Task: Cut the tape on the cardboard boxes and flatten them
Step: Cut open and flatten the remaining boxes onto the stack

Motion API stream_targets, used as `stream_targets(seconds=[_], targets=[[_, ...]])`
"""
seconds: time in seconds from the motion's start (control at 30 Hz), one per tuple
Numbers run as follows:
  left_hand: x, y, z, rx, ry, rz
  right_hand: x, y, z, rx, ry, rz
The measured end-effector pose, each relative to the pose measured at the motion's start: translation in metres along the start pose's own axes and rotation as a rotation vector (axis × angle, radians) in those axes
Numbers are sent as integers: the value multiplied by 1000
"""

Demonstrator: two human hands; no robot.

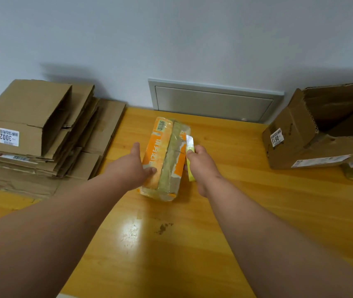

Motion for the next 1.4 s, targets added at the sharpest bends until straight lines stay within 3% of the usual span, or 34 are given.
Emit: stream_targets(seconds=[0.1,0.17,0.23,0.33,0.37,0.47,0.53,0.73,0.83,1.0,1.13,1.4], targets=[[-2,-3,3,-33,-378,139,1,4,15,69,123,-12],[-11,-5,1,-61,-460,245,3,11,24,92,197,0],[-18,-5,0,-96,-253,185,10,16,26,72,135,-5],[-7,2,-6,-252,277,-178,17,17,19,21,72,1],[-3,5,-11,-346,385,-227,19,15,16,14,64,1],[3,17,-26,-577,590,-30,25,12,5,-1,49,-17],[4,23,-37,-580,687,95,34,9,-4,-9,37,-57],[5,28,-85,-560,1109,154,65,-1,-31,-60,10,-165],[3,33,-97,-637,1212,92,80,-5,-40,-88,-1,-187],[2,44,-88,-778,1047,27,87,-10,-59,-116,26,-172],[-1,46,-85,-664,723,-25,82,-12,-66,-106,86,-174],[-13,41,-78,-636,601,-95,71,-7,-60,51,-4,-130]])
Point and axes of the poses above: each hand's wrist, its own y-axis towards the middle knuckle, its own x-axis out of the back of the hand, z = x × y, the point moved 3 cm from there along y, towards the middle knuckle, and after that the axes turned 4 degrees about z, right-handed, at the moved point
